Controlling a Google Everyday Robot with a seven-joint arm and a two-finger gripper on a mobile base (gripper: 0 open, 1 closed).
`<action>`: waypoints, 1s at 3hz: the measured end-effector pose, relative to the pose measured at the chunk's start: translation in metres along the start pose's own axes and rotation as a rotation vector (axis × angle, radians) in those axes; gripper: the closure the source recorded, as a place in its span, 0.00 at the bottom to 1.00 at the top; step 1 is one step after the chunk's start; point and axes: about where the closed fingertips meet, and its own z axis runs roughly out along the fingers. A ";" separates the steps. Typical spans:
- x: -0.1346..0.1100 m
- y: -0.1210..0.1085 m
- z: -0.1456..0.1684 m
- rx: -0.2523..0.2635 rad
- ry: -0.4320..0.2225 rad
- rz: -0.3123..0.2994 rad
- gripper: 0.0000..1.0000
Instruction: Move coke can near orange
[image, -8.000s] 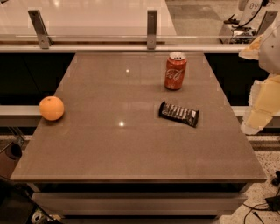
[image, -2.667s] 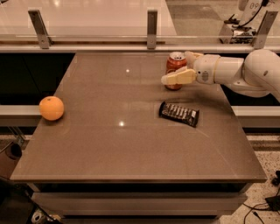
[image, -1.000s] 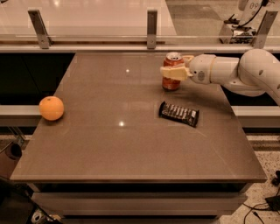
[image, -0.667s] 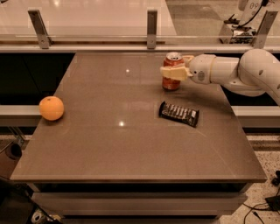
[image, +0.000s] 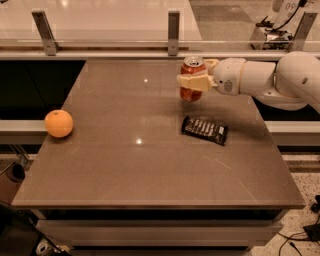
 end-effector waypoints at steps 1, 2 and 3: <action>-0.016 0.029 0.005 -0.012 -0.002 -0.047 1.00; -0.026 0.060 0.020 -0.025 0.000 -0.087 1.00; -0.030 0.086 0.035 -0.057 0.006 -0.105 1.00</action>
Offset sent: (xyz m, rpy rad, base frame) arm -0.0627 0.0836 0.0192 -0.0724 -0.1000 0.0554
